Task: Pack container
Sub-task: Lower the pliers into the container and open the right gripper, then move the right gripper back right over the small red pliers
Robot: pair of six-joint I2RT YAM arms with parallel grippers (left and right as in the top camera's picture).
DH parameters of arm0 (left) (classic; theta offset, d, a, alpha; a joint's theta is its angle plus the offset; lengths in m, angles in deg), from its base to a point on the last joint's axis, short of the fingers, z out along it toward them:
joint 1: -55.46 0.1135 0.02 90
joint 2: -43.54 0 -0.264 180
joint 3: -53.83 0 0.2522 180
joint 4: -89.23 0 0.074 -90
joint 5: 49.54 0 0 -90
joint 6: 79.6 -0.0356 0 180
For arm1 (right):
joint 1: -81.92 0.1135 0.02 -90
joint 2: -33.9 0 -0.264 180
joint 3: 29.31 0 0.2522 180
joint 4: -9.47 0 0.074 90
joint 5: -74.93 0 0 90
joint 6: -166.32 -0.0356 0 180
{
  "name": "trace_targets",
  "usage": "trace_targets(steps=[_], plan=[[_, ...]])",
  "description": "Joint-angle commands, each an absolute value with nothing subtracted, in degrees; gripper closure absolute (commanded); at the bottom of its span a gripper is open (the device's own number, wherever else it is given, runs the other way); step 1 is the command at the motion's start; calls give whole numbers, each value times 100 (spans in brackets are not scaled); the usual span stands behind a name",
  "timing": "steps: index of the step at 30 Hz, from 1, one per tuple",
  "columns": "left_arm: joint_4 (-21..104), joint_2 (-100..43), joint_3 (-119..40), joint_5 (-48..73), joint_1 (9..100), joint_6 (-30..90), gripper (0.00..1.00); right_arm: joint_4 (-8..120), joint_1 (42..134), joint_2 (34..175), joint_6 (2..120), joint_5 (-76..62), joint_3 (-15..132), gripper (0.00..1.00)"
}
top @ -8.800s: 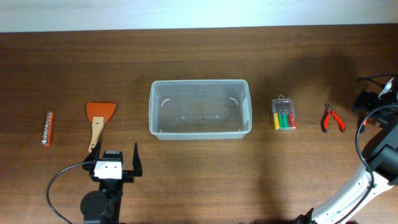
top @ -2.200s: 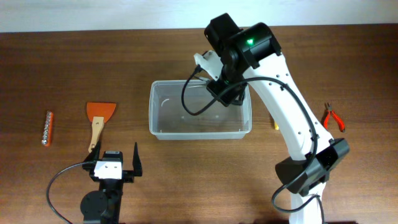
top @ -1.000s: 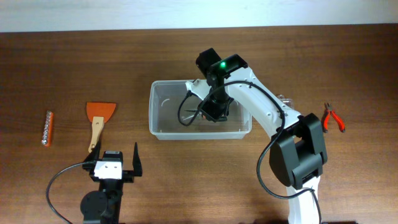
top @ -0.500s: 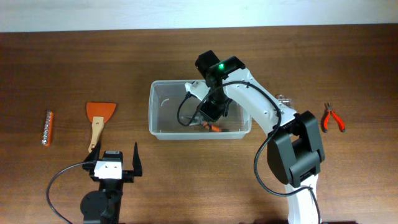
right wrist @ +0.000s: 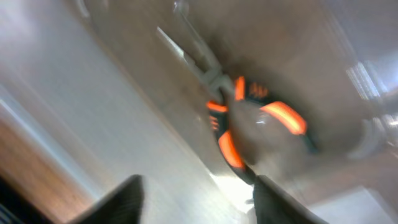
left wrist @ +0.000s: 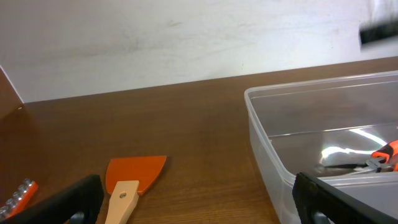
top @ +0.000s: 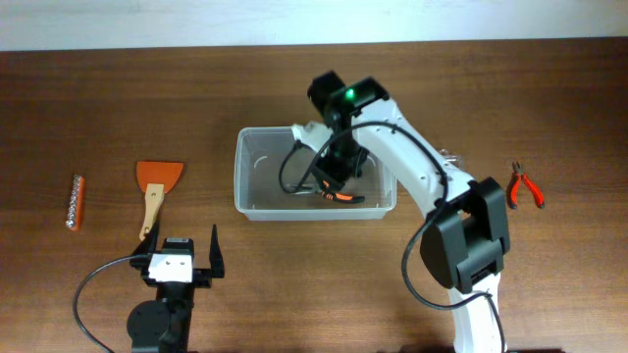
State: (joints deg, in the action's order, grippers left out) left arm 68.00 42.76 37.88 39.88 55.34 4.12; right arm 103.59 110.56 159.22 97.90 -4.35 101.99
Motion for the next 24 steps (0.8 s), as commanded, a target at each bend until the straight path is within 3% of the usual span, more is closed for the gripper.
trace_targets(steps=[1, 7, 12, 17, 24], plan=[[6803, 4324, 3823, 4028, 5563, 342, 1, 10739, 10877, 15900, 9834, -933, 11224, 0], [6803, 4324, 3823, 4028, 5563, 342, 1, 12063, 10294, 15872, 9530, -1344, 13016, 1], [6803, 4324, 3823, 4030, 5563, 342, 1, 12059, 9640, 15323, 9045, -1547, 13130, 1], [6803, 4324, 3823, 4028, 5563, 342, 1, 12059, 9120, 14488, 8636, -1687, 12472, 1], [6803, 4324, 3823, 4028, 5565, 342, 1, 11814, 8182, 13059, 8595, -2006, 10098, 1]])
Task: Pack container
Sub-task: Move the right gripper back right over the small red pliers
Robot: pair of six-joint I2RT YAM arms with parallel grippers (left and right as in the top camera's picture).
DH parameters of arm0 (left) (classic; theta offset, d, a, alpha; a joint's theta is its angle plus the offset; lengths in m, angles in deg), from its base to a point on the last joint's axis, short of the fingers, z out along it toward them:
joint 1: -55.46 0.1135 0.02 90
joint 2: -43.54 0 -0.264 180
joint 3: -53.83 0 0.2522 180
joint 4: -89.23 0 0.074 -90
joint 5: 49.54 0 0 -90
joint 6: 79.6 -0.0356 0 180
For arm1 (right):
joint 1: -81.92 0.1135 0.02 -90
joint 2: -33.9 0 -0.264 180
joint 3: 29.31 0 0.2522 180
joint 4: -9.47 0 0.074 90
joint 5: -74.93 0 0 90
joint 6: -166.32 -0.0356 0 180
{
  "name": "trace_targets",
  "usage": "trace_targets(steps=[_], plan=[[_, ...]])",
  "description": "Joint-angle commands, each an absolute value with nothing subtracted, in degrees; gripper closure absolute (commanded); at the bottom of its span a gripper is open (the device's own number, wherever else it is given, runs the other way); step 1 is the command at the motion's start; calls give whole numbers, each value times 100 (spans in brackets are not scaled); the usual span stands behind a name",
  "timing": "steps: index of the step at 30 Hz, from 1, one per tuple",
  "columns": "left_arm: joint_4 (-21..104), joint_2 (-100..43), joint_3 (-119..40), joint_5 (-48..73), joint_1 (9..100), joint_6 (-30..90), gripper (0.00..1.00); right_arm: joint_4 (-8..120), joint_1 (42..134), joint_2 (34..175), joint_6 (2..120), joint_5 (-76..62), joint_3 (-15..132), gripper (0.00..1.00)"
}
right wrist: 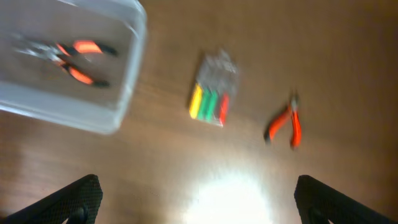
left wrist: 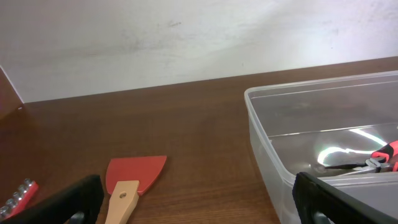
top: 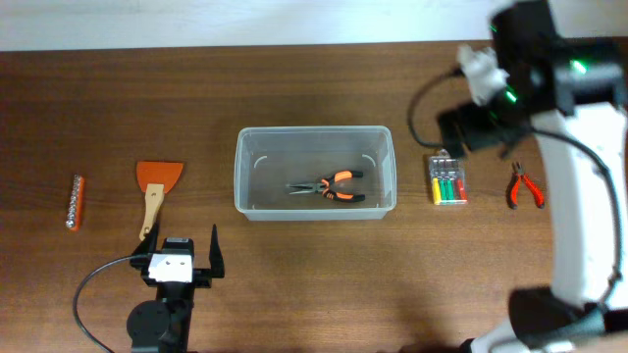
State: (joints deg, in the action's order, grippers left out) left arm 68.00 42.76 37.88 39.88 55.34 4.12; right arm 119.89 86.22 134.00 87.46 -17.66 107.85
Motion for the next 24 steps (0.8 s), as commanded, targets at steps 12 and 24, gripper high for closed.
trace_targets(steps=[12, 24], plan=[[6803, 4324, 3823, 4028, 5563, 342, 1, 10328, 6235, 14021, 8702, -1213, 8815, 1], [6803, 4324, 3823, 4028, 5565, 342, 1, 10249, 6202, 15815, 7858, -1163, 8813, 1]])
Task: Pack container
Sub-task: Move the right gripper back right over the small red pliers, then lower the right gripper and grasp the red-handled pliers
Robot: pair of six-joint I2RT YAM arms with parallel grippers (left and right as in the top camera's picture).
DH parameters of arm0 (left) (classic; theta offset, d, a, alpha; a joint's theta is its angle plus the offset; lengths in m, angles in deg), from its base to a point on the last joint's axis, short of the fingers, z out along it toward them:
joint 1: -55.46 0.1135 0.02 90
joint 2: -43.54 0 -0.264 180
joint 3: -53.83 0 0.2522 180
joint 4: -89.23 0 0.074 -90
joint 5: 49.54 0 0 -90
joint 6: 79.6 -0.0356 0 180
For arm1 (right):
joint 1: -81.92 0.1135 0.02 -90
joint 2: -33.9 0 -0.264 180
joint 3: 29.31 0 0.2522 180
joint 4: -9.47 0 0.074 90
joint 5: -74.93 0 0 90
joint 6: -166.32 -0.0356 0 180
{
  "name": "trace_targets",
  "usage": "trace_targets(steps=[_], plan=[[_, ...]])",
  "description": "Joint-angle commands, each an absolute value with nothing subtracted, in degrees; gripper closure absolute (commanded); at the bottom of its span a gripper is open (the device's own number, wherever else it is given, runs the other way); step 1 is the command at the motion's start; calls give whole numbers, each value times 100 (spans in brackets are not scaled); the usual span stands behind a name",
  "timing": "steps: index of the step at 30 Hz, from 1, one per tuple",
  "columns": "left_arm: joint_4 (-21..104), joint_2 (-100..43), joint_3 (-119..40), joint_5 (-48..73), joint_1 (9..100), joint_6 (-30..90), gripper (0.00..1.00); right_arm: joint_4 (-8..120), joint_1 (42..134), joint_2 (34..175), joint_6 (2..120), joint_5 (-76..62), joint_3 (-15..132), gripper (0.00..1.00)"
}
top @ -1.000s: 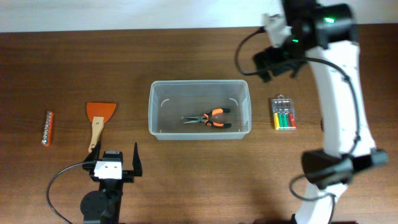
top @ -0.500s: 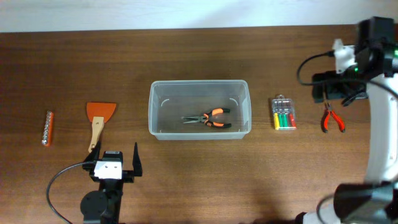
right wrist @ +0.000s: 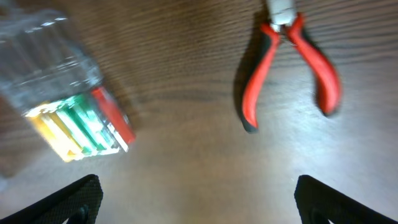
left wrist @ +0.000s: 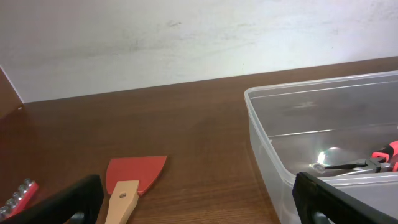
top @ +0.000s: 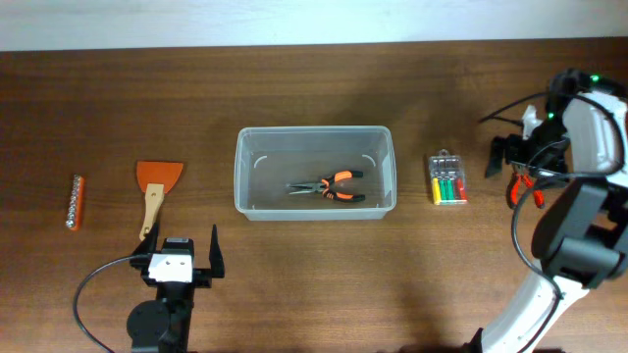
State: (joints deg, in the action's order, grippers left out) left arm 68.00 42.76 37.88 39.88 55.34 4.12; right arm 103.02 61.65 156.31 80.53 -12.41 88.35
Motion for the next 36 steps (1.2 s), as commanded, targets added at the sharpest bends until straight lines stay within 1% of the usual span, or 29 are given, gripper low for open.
trace_targets(steps=[1, 17, 23, 36], plan=[[6803, 4324, 3823, 4028, 5563, 342, 1, 10188, 6202, 15878, 7795, -1176, 8813, 1], [6803, 4324, 3823, 4028, 5563, 342, 1, 9434, 6191, 16003, 7408, -1348, 8811, 2], [6803, 4324, 3823, 4028, 5563, 342, 1, 9382, 6191, 16007, 7696, -1873, 8811, 1], [6803, 4324, 3823, 4028, 5563, 342, 1, 9167, 6180, 16117, 7902, -1829, 8522, 1]])
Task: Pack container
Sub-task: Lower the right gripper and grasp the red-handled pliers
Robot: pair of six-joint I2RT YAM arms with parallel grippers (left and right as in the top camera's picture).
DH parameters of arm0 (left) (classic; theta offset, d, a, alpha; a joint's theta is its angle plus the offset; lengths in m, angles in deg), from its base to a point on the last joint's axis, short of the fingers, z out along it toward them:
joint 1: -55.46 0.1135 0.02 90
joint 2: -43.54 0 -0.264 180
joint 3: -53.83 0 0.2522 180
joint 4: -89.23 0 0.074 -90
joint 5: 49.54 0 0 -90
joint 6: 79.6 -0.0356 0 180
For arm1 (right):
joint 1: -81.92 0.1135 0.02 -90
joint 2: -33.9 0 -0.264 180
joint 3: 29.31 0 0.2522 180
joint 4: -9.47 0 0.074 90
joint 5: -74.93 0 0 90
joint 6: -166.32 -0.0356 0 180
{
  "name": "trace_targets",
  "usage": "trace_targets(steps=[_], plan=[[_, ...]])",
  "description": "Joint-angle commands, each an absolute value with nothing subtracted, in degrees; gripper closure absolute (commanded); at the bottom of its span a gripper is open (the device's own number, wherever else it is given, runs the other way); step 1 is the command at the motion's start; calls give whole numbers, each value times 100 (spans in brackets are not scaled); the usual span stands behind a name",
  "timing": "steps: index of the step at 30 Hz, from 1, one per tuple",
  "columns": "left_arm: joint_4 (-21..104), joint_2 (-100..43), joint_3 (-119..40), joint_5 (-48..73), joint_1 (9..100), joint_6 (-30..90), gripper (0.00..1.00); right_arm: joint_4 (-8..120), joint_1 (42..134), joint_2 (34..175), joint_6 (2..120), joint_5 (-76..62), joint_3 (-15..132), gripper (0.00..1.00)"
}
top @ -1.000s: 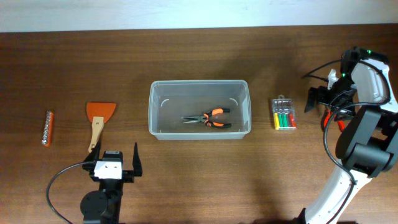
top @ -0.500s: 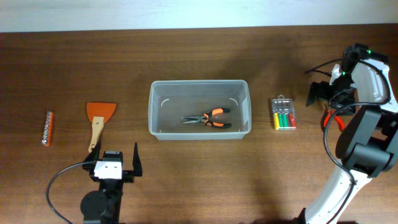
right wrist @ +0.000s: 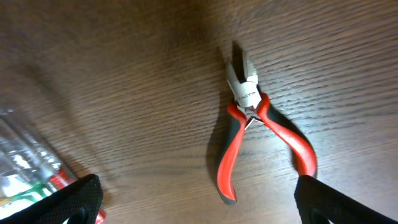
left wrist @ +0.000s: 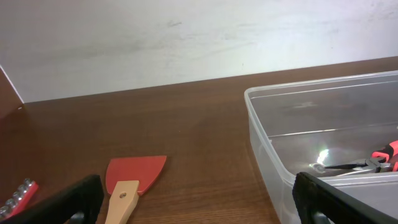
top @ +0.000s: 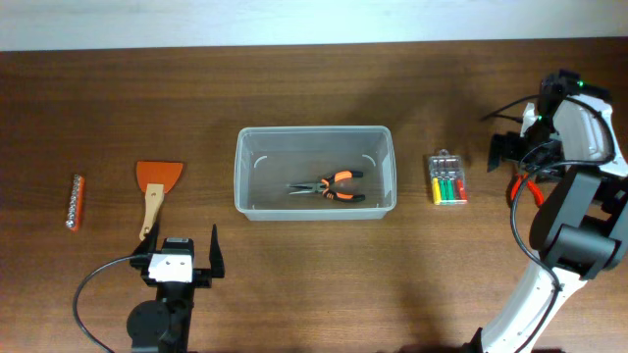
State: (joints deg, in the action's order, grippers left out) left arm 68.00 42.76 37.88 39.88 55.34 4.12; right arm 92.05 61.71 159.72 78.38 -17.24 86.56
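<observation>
A clear plastic container (top: 238, 181) stands mid-table with orange-handled pliers (top: 329, 186) lying inside. At the far right, red-handled pliers (top: 527, 188) lie on the wood, partly under my right arm. My right gripper (top: 512, 155) hovers open over them; in the right wrist view the red pliers (right wrist: 264, 140) lie between its spread fingers (right wrist: 199, 202), untouched. My left gripper (top: 182, 257) rests open near the front left, empty (left wrist: 196, 205), facing the container (left wrist: 267, 149) and an orange scraper (left wrist: 134, 177).
A pack of coloured screwdriver bits (top: 446, 178) lies between the container and the red pliers; its corner shows in the right wrist view (right wrist: 25, 180). The orange scraper (top: 155, 186) and a bit strip (top: 75, 201) lie at the left.
My right gripper has shifted slightly, so the red pliers now sit centred between its open fingers and the bit pack has slid to the view's edge. The left arm is unchanged.
My right gripper was open inside the container just above the orange pliers lying there. Then it was high over the table's right side. Then it hung low by the bit pack and red pliers, and now over the red pliers.
</observation>
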Motion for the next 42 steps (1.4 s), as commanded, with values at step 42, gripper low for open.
trace_targets(steps=[42], plan=[[6803, 4324, 3823, 4028, 5563, 342, 1, 8746, 6088, 16582, 7255, -1576, 8511, 1]])
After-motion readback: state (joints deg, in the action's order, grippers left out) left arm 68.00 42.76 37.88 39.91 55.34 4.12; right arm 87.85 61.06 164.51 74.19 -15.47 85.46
